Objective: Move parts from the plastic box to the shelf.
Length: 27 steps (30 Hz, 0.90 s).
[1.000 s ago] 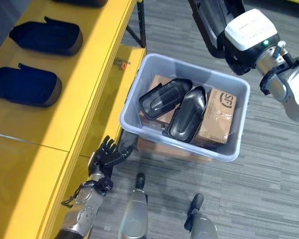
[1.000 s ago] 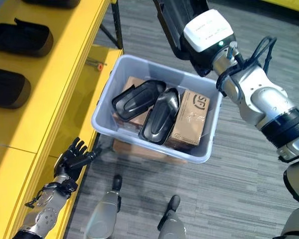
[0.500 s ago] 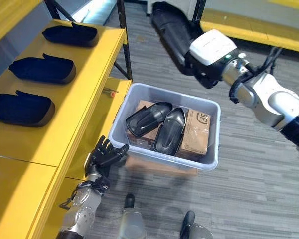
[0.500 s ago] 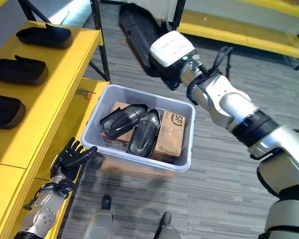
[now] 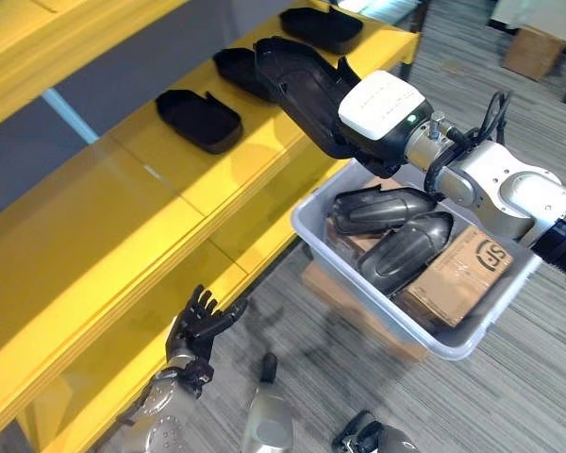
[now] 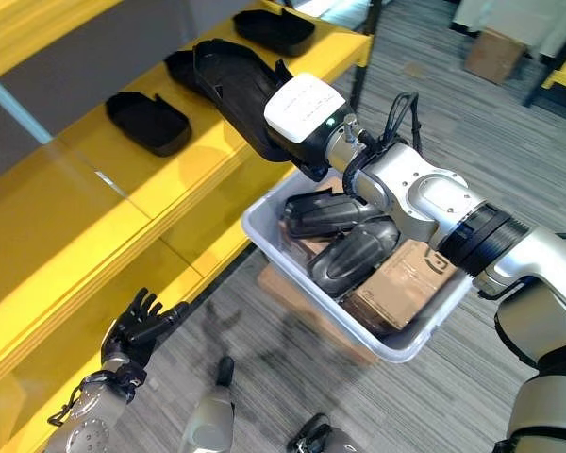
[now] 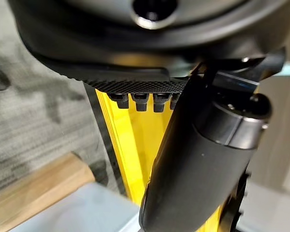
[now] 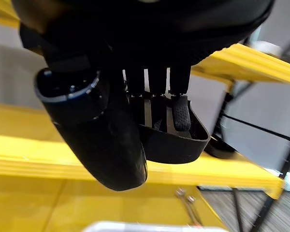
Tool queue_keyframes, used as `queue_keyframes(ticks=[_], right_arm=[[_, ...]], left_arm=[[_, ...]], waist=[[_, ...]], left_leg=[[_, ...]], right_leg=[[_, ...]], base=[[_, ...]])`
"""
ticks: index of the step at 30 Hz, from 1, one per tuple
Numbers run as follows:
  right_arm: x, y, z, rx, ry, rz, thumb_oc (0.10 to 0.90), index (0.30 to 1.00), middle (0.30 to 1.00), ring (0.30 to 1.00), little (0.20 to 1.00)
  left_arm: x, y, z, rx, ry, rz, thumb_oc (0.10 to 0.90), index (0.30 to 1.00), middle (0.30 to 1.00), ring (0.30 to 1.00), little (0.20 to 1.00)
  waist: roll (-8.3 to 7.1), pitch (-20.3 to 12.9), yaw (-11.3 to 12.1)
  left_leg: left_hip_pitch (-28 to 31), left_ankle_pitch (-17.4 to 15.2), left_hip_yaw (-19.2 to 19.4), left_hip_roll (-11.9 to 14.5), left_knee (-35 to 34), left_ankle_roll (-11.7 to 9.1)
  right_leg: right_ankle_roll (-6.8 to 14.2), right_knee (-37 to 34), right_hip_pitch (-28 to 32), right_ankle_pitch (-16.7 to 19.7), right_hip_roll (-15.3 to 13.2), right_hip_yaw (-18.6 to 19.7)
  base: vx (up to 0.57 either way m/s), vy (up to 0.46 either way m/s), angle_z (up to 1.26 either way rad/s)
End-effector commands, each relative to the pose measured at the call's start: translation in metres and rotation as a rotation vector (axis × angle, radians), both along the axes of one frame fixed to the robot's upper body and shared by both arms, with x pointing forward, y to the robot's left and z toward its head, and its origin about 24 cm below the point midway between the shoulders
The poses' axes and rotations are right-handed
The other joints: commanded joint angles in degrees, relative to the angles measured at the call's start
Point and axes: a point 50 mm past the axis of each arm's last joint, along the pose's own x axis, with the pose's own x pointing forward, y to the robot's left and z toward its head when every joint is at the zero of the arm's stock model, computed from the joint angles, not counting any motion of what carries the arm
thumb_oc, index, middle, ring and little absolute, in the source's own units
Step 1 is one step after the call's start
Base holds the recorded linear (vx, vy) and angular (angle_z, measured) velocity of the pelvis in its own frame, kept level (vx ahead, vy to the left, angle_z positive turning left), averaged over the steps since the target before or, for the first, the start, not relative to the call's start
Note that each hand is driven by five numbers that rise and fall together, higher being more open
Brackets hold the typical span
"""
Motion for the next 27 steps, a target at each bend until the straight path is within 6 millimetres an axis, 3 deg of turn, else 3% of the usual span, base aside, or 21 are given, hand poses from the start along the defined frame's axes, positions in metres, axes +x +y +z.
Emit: queue_keyframes(ticks=[1, 3, 6, 10, 21, 25, 27], right_arm=[[-0.01, 0.009, 0.067, 0.125, -0.269, 0.03, 0.4, 0.3, 0.3, 0.3, 0.3], [-0.01, 0.009, 0.065, 0.121, -0.26, 0.022, 0.4, 0.3, 0.3, 0.3, 0.3], [-0.006, 0.004, 0.057, 0.161, -0.224, 0.008, 0.4, 0.3, 0.3, 0.3, 0.3], [-0.007, -0.012, 0.043, 0.164, -0.193, -0.029, 0.4, 0.3, 0.3, 0.3, 0.3], [-0.003, -0.025, 0.026, 0.16, -0.162, -0.079, 0.4, 0.3, 0.3, 0.3, 0.3], [0.002, -0.021, 0.012, 0.149, -0.136, -0.092, 0.4, 0.3, 0.3, 0.3, 0.3], [0.004, -0.02, 0.006, 0.147, -0.117, -0.095, 0.4, 0.3, 0.3, 0.3, 0.3]], left_arm=[[0.027, -0.012, 0.042, 0.017, -0.24, -0.077, 0.9, 1.0, 1.0, 1.0, 1.0], [0.028, -0.017, 0.039, -0.004, -0.227, -0.081, 0.9, 1.0, 1.0, 1.0, 1.0], [0.029, -0.023, 0.038, 0.001, -0.223, -0.113, 0.9, 1.0, 1.0, 1.0, 1.0], [0.028, -0.026, 0.032, 0.01, -0.192, -0.145, 0.9, 1.0, 1.0, 1.0, 1.0], [0.021, -0.028, 0.023, 0.01, -0.149, -0.176, 0.9, 1.0, 1.0, 1.0, 1.0], [0.019, -0.028, 0.024, 0.011, -0.152, -0.17, 0.9, 1.0, 1.0, 1.0, 1.0], [0.018, -0.027, 0.023, 0.012, -0.145, -0.167, 0.9, 1.0, 1.0, 1.0, 1.0]], waist=[[-2.01, -6.6, -2.2], [-1.01, -7.7, -3.6], [-0.88, -8.7, -3.5], [-2.32, -10.0, -3.2], [-5.19, -11.8, -2.1], [-6.79, -12.3, -1.2], [-7.19, -12.4, -1.1]], left_leg=[[-0.7, -1.0, -2.2, 4.8, 1.0, -5.5], [0.6, -1.5, 1.7, 4.2, -3.7, -5.0], [1.5, -2.7, 0.1, 2.1, -4.5, -4.1], [0.4, -6.8, -1.4, -1.7, -2.1, -2.3], [-0.5, -13.2, -1.9, -6.9, 2.4, 0.1], [0.9, -18.4, -1.2, -11.7, 5.9, 3.8], [2.1, -18.9, -1.1, -13.0, 5.4, 4.9]], right_leg=[[4.5, -12.4, 7.1, 1.2, 0.7, -0.1], [5.3, -10.5, 7.4, 2.0, -0.9, -2.0], [6.4, -10.3, 8.4, 3.5, -2.8, -3.3], [9.0, -10.5, 10.8, 6.8, -6.9, -5.8], [13.1, -15.4, 13.1, 13.6, -10.4, -7.1], [15.6, -13.8, 14.3, 19.6, -15.1, -6.3], [16.1, -12.3, 14.5, 20.5, -16.7, -6.0]], base=[[0.07, 0.152, 0.33], [0.05, 0.173, 0.21], [0.08, 0.189, 0.47], [0.08, 0.187, 0.26], [0.04, 0.148, 0.16], [0.09, 0.286, 0.04], [0.11, 0.293, 0.1]])
